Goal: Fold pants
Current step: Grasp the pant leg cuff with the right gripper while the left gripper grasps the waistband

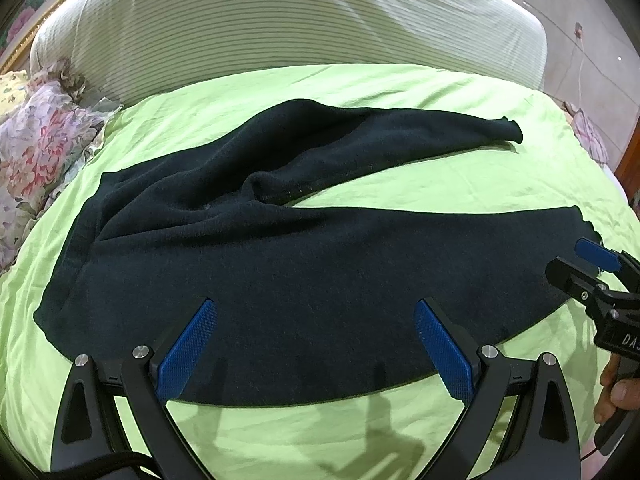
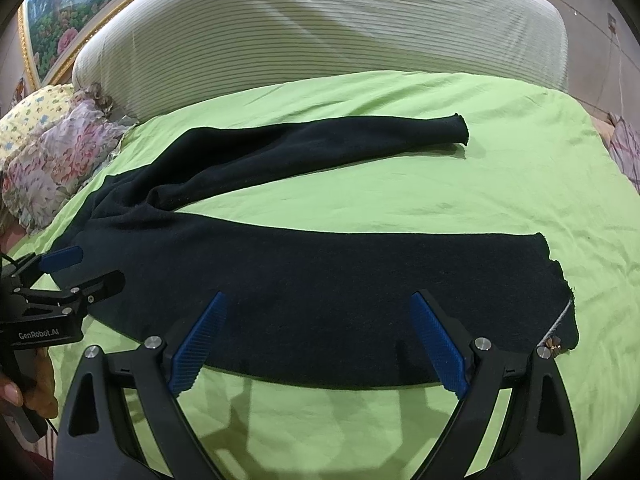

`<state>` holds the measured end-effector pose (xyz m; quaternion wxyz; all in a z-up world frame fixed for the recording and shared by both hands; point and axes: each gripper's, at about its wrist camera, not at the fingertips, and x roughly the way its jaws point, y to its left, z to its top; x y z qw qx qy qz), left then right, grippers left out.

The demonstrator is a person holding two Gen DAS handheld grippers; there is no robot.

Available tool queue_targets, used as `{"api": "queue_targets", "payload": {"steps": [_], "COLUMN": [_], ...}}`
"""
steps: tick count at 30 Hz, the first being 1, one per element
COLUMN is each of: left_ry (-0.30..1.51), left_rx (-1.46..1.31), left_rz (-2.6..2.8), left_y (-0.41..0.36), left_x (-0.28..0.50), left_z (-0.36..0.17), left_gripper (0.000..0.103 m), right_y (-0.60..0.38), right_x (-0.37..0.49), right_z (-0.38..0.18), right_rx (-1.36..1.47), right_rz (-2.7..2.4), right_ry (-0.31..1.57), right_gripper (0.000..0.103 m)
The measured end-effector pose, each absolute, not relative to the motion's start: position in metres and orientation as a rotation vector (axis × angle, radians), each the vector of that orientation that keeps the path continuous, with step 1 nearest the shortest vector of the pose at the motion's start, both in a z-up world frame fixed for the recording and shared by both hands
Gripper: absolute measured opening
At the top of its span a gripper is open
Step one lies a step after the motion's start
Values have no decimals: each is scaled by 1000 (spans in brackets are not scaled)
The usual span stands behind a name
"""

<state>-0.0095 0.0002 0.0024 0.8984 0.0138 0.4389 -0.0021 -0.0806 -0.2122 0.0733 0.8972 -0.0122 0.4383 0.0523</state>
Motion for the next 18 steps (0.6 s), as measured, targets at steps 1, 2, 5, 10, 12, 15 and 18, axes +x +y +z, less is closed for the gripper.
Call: {"api": "queue_targets", "payload": {"steps": [1, 2, 5, 10, 12, 15, 18], "left_ry": [909, 911, 916, 915, 914, 918, 916], "left_rx": [27, 24, 8, -4, 1, 12, 20], "left_rz": [-5, -8, -11, -16, -17, -26, -32], "left_y": [1, 2, 4, 8, 8, 8, 8], "left_x": [-8, -6, 3, 25, 35, 51, 70], "left_z": [3, 5, 9, 20, 23, 27, 32], "left_gripper": [99, 99, 99, 99, 99, 99, 99], "right_y": [-213, -213, -216, -227, -232, -243, -254], "right_x": [-79, -79, -71, -52, -43, -25, -7], "right_z": [74, 74, 77, 84, 86, 90, 96], "right_rx": [-17, -8, 14, 28, 35, 53, 68], "right_rz": [106, 103, 95, 89, 80, 58, 45], "right_ry": [907, 906, 905, 892, 887, 882, 871], "right_gripper": [93, 93, 93, 93, 93, 93, 93]}}
